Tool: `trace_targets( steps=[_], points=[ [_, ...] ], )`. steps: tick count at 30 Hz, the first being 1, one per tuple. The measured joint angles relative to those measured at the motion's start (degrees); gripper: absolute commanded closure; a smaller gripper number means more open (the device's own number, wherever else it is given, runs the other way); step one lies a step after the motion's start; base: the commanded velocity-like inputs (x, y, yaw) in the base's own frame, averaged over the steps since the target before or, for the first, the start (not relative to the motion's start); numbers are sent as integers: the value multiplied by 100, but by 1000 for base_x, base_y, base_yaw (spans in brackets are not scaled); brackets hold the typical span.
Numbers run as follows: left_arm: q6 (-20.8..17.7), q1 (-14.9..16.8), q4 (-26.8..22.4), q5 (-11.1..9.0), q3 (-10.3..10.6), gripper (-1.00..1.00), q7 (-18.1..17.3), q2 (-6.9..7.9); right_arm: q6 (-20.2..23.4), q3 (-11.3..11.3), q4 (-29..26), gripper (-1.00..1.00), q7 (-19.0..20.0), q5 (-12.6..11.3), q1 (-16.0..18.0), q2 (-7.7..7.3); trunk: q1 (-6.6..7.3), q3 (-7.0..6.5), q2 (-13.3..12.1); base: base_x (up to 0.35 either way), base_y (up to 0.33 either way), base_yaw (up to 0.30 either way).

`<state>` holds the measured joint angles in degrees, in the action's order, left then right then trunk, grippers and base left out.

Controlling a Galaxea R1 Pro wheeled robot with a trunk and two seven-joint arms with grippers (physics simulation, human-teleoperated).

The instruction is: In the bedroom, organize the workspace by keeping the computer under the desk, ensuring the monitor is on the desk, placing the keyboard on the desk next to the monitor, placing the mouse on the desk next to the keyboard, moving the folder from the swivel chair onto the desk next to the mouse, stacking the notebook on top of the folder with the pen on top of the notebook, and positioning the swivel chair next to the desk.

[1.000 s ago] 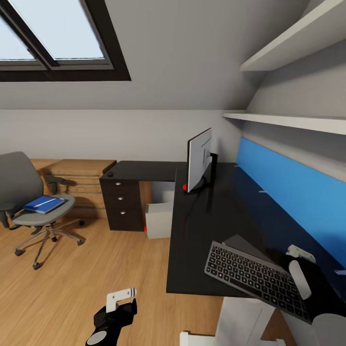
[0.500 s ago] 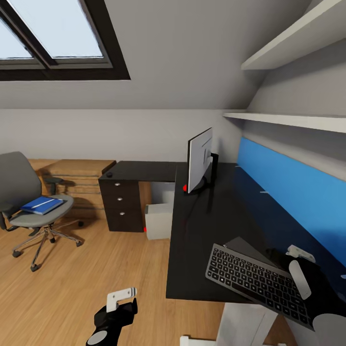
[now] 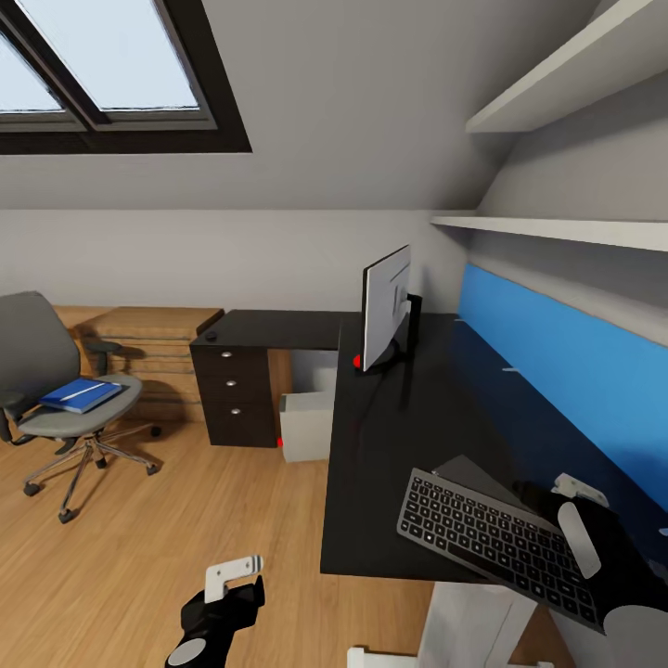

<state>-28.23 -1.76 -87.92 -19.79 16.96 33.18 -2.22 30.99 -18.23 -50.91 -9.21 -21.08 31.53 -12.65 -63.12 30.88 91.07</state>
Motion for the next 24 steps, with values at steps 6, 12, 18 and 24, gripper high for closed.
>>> trace_targets(
  steps=[6, 12, 18, 24],
  points=[
    [1, -1, 3, 2, -4, -100, 8, 2, 0, 0, 1, -100, 0, 2, 0, 0, -2, 0, 0, -125, 0, 0],
    [2, -1, 4, 3, -3, -100, 10, 2, 0, 0, 2, -100, 0, 6, 0, 0, 0, 0, 0, -40, 0, 0],
    [0, 0, 4, -4, -2, -100, 10, 2, 0, 0, 2, -100, 0, 6, 0, 0, -1, 0, 0, -76, 0, 0],
    [1, 1, 4, 2, 1, -100, 10, 2, 0, 1, 0, -100, 0, 2, 0, 0, -1, 0, 0, -33, 0, 0]
  ],
)
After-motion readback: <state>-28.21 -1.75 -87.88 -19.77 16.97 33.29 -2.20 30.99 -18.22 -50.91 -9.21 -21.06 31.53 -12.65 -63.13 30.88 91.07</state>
